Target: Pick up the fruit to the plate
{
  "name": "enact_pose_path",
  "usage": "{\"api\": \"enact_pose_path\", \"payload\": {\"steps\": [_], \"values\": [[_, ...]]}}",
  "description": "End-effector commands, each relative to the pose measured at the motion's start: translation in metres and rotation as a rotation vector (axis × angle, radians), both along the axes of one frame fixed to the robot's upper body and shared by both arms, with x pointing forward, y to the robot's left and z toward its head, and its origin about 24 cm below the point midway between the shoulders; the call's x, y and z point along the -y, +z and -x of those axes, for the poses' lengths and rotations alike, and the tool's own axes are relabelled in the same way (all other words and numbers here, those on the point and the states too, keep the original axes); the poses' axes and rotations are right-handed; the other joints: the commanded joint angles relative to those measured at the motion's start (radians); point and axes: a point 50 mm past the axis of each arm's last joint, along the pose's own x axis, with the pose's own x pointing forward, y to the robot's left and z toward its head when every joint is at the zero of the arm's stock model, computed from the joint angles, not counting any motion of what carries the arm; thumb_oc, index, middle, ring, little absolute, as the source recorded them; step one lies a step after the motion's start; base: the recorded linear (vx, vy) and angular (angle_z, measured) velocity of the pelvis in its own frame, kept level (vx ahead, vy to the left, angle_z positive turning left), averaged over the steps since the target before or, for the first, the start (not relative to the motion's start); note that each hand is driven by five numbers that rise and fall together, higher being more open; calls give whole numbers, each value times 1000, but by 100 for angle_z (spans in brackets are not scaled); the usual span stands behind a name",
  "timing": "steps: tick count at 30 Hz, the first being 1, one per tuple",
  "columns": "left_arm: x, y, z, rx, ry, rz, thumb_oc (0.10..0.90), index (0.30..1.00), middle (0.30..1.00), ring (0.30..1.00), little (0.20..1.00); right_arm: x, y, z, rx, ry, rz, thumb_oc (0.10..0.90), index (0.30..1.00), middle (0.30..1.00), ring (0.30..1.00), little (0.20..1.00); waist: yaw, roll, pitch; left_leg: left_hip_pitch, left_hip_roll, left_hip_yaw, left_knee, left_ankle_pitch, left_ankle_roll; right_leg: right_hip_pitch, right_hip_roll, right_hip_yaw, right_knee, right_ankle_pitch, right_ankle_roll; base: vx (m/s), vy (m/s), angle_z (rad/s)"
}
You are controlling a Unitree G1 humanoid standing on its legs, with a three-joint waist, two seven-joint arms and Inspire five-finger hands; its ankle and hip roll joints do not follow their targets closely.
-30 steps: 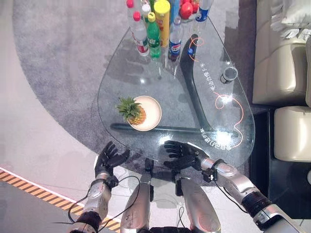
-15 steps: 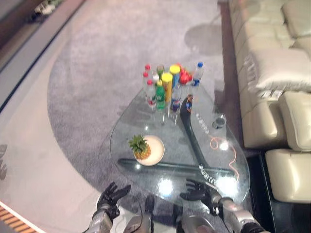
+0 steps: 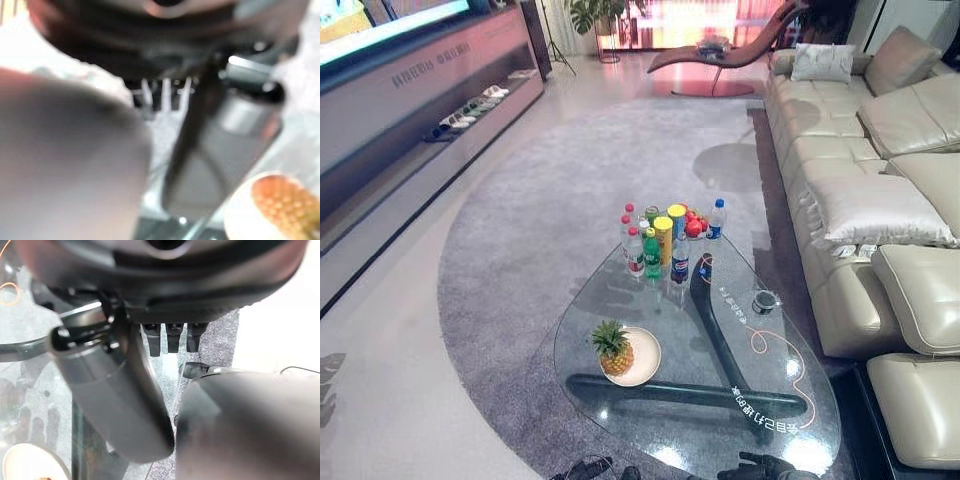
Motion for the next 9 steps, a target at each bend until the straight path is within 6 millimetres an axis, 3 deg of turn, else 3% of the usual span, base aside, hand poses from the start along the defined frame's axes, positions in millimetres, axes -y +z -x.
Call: {"api": "enact_pose_path", "payload": {"steps": [1,9], "values": [[2,1,-11,-26,-42,10,800,900,900,900,900,-11,-2,-3,-17,34,-29,800,900,900,900,900,5,-45,-17,22,-30,24,3,-54,-9,8,-65,0,4,19,80,47,4,-9],[-2,0,-5,-86,-50,-38,800,900,900,900,900,-13,-6,10,-71,35,-36,800,900,900,900,900,2,-50,-37,38,-25,33,-2,-65,-6,18,-67,-2,4,13,80,29,-5,-2]]}}
